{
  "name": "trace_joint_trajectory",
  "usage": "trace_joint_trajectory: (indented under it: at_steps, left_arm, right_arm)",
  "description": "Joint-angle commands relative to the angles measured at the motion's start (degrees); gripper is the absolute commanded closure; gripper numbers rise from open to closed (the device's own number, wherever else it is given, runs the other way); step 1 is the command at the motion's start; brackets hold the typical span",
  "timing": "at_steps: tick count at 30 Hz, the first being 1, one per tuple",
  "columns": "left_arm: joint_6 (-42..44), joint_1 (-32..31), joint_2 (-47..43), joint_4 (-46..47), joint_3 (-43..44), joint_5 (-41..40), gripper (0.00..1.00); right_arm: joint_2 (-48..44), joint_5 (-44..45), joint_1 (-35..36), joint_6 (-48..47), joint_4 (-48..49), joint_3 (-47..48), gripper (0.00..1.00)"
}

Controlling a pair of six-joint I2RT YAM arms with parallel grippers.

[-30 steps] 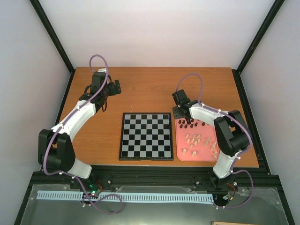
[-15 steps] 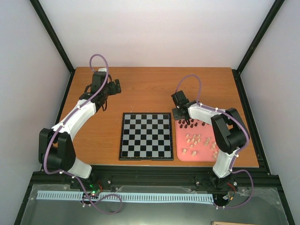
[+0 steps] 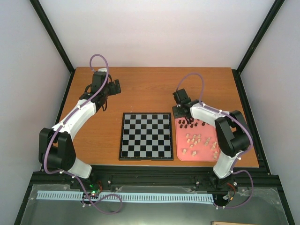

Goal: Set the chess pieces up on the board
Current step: Pick up the chess piece from the storage box, then place the chess piece on the chessboard.

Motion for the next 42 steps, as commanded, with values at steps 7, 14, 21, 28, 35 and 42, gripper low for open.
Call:
trace_joint_trajectory:
  at_steps: [7,14,21,28,35,42]
  left_arm:
    - [-0.6,-0.2,-0.4,-0.9,2.7,-0.9,0.00]
    - [-0.5,-0.2,-1.4,-1.2,2.4,-1.4,0.00]
    - [-0.7,-0.2,-2.7,-3.0,2.7,-4.5,0.00]
    - [-0.5,-0.2,-3.8,-3.2,2.5,-5.1,0.00]
    - [-0.6,-0.2,-3.6,-3.2,2.5,-5.2,0.00]
    - [-0.7,-0.2,-3.1,-2.9,2.4,-5.1,0.00]
  right_arm:
    - [-11.8,-11.6,1.5,-0.7,7.9,-2.3,0.97]
    - [-3.8,-13.2,9.6,-1.9,12.3,3.2,0.97]
    - [6.1,-12.3,16.6,-1.5,9.4,14.9,0.97]
    - [11.0,-10.1,19.7,-1.9,3.3,21.8,0.97]
    - [13.1,-6.8,20.5,-0.9,-0.3,22.5,0.97]
    - [12.4,-7.6,20.6,-0.4,0.5,19.5,0.97]
